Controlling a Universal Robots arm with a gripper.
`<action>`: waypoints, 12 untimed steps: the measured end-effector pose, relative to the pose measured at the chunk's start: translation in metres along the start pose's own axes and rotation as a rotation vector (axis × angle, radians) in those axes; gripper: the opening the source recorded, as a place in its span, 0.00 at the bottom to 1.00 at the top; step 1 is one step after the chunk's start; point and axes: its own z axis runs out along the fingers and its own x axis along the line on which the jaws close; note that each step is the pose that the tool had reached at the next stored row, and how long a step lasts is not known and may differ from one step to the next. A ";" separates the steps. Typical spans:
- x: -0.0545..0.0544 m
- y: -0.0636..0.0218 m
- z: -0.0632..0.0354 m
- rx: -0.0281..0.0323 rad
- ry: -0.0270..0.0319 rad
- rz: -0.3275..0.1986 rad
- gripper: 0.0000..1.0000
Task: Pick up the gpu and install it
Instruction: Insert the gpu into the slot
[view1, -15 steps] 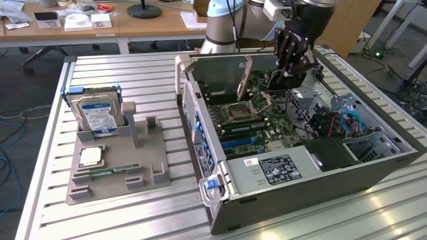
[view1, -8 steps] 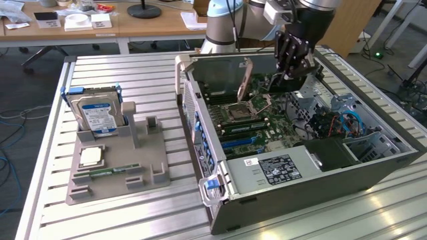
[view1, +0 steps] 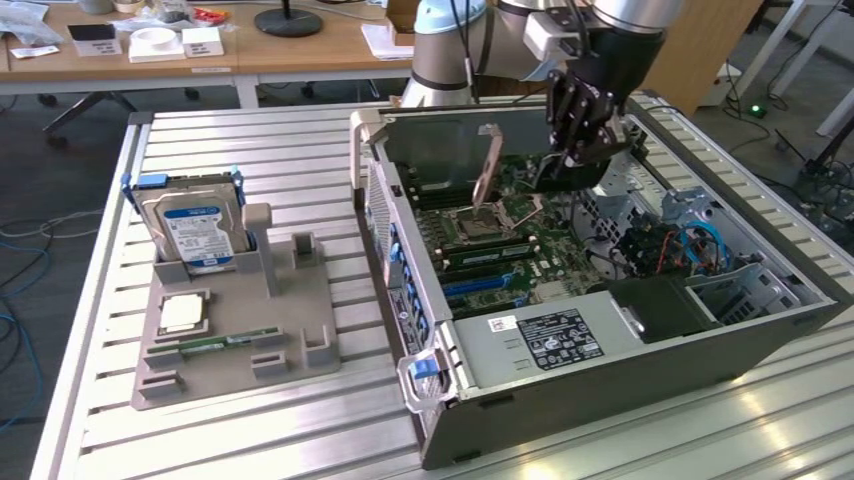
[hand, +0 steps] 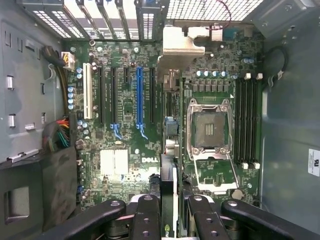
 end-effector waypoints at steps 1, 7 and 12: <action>0.000 0.0002 0.0011 0.0000 0.0000 0.000 0.26; 0.002 0.0011 0.0073 0.0000 0.0000 -0.001 0.26; 0.002 0.0014 0.0086 -0.0001 0.0003 -0.001 0.26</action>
